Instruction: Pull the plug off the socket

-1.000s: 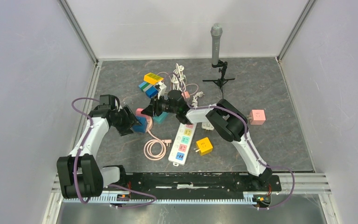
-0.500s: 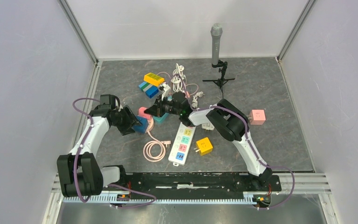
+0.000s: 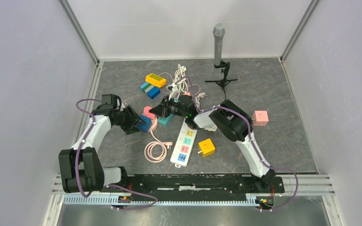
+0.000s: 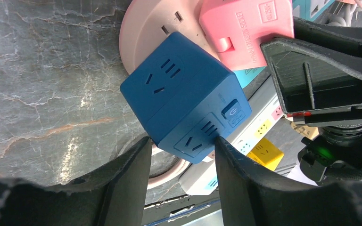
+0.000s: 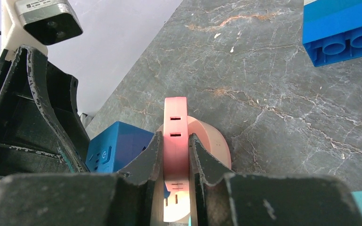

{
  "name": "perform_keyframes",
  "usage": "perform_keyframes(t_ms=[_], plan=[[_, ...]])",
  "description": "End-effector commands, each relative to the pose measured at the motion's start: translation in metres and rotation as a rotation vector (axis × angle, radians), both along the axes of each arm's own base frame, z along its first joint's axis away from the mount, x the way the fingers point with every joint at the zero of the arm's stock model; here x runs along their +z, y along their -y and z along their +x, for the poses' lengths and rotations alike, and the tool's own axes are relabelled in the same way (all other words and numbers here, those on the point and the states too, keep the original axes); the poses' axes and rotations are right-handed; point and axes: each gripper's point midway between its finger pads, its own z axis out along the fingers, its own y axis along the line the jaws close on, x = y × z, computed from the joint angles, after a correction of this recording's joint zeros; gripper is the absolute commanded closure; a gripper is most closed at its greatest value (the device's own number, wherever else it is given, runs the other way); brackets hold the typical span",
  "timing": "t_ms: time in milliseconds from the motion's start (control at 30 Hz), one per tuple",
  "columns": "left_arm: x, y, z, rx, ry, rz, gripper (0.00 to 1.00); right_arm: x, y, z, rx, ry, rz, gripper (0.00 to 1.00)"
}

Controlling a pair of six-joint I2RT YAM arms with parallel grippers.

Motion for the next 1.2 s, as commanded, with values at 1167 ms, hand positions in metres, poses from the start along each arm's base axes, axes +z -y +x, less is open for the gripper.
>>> perform_keyframes(t_ms=[1167], plan=[[0.011,-0.017,0.040,0.150,0.126,0.100,0.27,0.033,0.008,-0.020,-0.029,-0.048,0.015,1.00]])
